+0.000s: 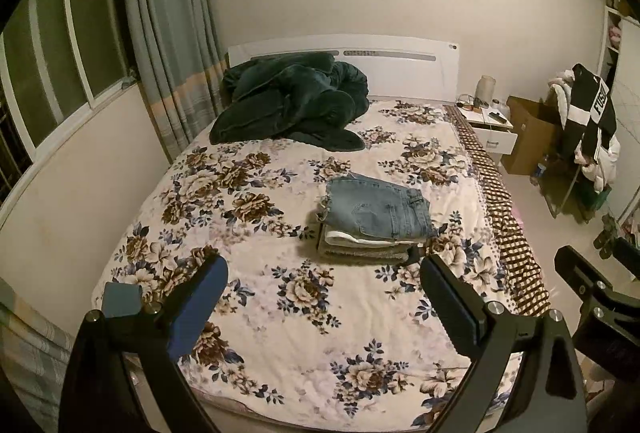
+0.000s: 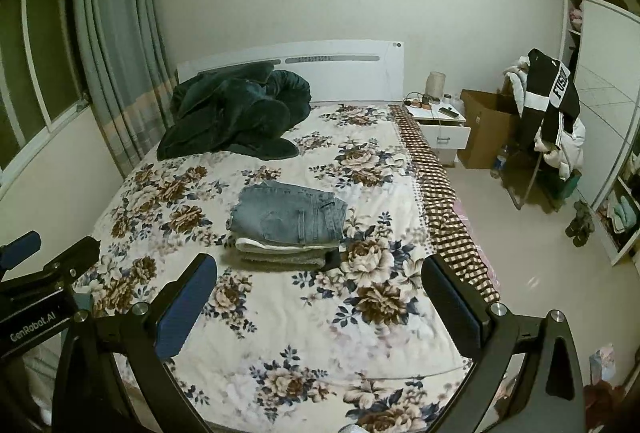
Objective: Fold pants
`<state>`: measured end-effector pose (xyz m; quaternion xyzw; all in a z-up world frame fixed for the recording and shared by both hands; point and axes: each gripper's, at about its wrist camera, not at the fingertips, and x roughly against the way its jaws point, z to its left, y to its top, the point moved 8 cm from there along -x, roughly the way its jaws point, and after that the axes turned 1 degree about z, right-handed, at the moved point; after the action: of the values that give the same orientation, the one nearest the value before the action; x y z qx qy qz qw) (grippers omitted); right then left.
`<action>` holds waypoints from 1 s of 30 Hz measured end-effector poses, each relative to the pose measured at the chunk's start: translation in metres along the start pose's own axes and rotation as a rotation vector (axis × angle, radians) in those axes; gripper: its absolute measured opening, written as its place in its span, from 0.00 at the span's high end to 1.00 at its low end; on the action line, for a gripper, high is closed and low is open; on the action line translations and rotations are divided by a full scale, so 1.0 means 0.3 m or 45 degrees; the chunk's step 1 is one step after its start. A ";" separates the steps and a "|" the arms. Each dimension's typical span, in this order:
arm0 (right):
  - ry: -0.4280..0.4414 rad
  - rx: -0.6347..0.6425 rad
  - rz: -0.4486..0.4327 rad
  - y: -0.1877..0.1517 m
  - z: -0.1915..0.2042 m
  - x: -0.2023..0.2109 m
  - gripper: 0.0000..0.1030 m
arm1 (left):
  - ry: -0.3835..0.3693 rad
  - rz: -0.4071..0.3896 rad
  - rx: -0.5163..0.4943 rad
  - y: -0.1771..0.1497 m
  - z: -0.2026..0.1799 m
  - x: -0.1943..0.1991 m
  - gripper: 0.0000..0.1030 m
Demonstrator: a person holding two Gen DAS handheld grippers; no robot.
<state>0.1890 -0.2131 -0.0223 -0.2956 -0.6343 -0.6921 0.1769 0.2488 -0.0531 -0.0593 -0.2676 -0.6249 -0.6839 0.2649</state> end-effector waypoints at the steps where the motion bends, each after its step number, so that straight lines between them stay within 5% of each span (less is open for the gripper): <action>1: 0.000 0.000 -0.001 -0.001 0.002 0.000 0.00 | 0.001 -0.003 0.000 -0.001 -0.002 0.002 0.04; 30: 0.020 0.015 0.003 0.016 0.041 -0.033 0.00 | -0.011 -0.016 0.000 0.000 -0.024 0.021 0.04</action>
<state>0.2019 -0.2029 -0.0247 -0.2897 -0.6367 -0.6904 0.1844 0.2439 -0.0604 -0.0555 -0.2665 -0.6276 -0.6845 0.2579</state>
